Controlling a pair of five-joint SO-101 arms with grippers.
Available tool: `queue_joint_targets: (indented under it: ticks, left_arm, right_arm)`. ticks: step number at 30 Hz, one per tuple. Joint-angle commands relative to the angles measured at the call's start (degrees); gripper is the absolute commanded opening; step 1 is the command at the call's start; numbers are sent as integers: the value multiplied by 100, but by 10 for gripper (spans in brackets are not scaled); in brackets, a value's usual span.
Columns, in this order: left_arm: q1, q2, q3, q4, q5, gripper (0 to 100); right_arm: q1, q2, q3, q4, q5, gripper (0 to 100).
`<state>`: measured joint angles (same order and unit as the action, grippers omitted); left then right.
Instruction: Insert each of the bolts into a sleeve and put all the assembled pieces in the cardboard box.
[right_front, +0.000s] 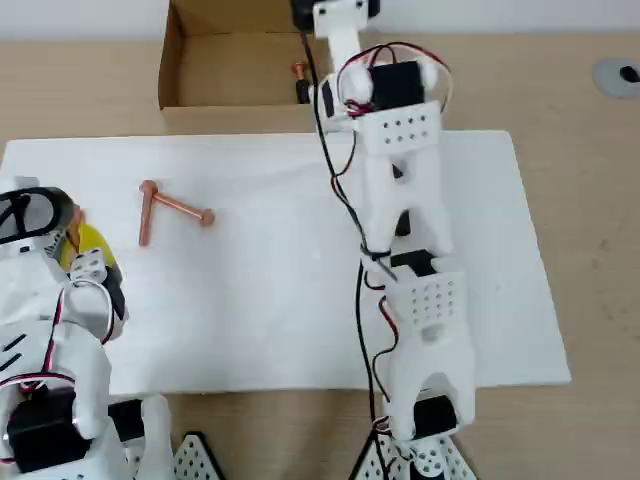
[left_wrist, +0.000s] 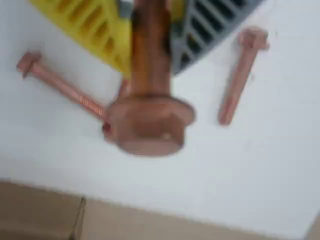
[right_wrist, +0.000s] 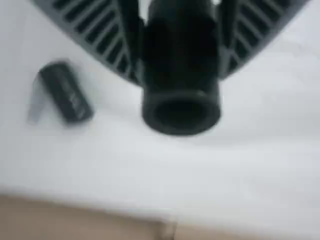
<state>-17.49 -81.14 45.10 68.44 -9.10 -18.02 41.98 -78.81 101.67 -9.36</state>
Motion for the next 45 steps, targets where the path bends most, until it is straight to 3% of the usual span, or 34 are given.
queue_joint_targets:
  ticks: [1, 6, 11, 14, 28, 38, 45]
  left_arm:
    - [35, -57, -334, -527, 26, 7]
    - [44, -57, -334, -1073, 79, 7]
    - [44, -57, -404, -1196, 1011, 7]
    - [53, -48, -519, -1196, 1055, 7]
    - [70, -48, -571, -1196, 1046, 7]
    - [1459, -13, -519, -1204, 1037, 6]
    - [1574, -13, -141, -1855, 853, 6]
  right_arm:
    - [-356, -470, -954, 88, -9, 10]
    - [-1015, -919, -1226, 97, -18, 10]
    - [-1622, -1675, -1218, 97, -26, 9]
    - [-1780, -2114, -848, 97, -299, 9]
    - [-1771, -5912, 4989, 79, -527, 9]
    - [-1771, -7134, 7626, -290, -501, 10]
    - [-1771, -8013, 9095, -976, -492, 10]
